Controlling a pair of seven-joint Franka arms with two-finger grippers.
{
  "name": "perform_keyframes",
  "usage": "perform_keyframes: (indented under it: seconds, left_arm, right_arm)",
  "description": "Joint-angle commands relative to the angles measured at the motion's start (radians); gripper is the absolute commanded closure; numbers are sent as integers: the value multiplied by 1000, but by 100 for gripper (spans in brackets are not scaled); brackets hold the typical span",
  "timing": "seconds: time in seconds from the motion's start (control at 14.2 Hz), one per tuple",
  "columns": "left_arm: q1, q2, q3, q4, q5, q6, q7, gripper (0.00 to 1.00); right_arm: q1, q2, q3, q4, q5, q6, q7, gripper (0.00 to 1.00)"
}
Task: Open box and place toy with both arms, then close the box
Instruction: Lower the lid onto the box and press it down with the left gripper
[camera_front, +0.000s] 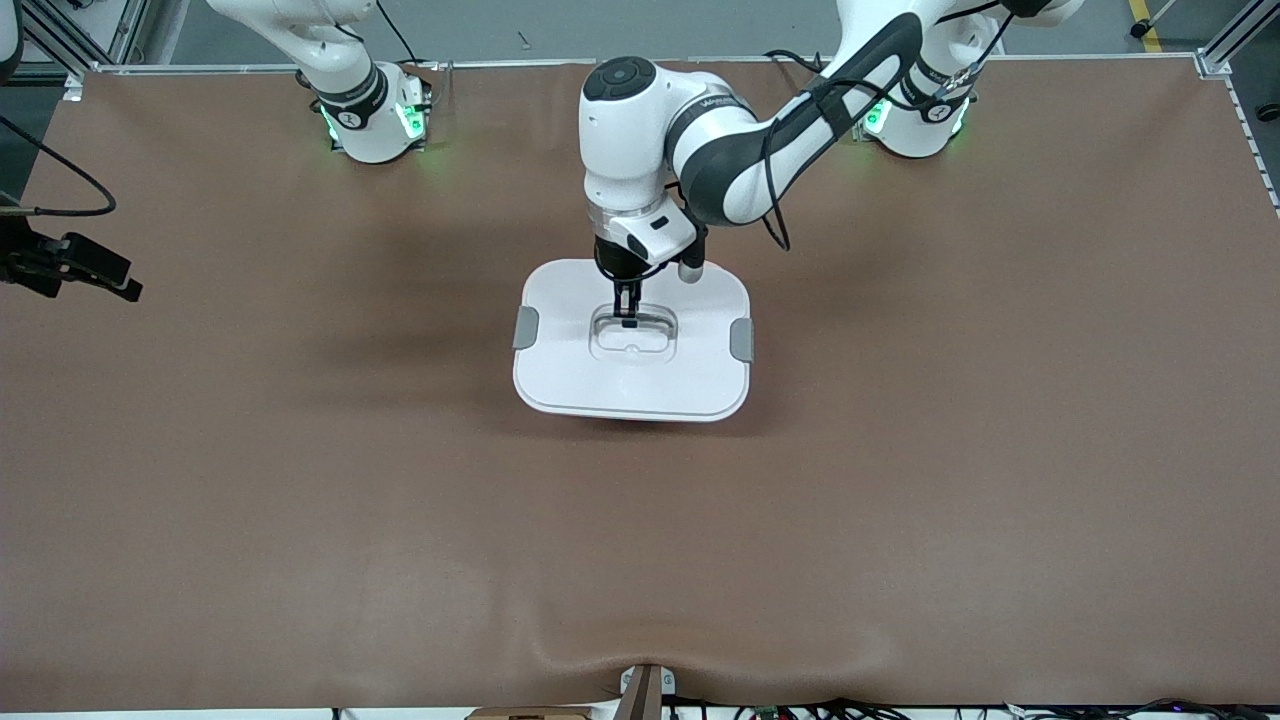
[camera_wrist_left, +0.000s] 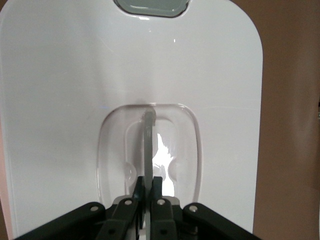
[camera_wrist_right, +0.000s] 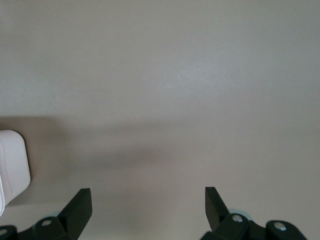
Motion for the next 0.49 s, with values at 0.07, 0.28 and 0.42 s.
perform_keyframes:
  seconds: [0.07,0.28,0.42]
  left_arm:
    - [-37,17,9,1,56,18,-193,100]
    - [-39,31,11,-4,61,18,-193,100]
    - [-48,46,11,-1,88,16,-202,100]
  right_arm:
    - [-20,-11,27,1,-11,-5,-21,0]
    - [-28,9,26,3,-9,9,-131,0]
    - [-20,10,26,9,-14,11,-145,0]
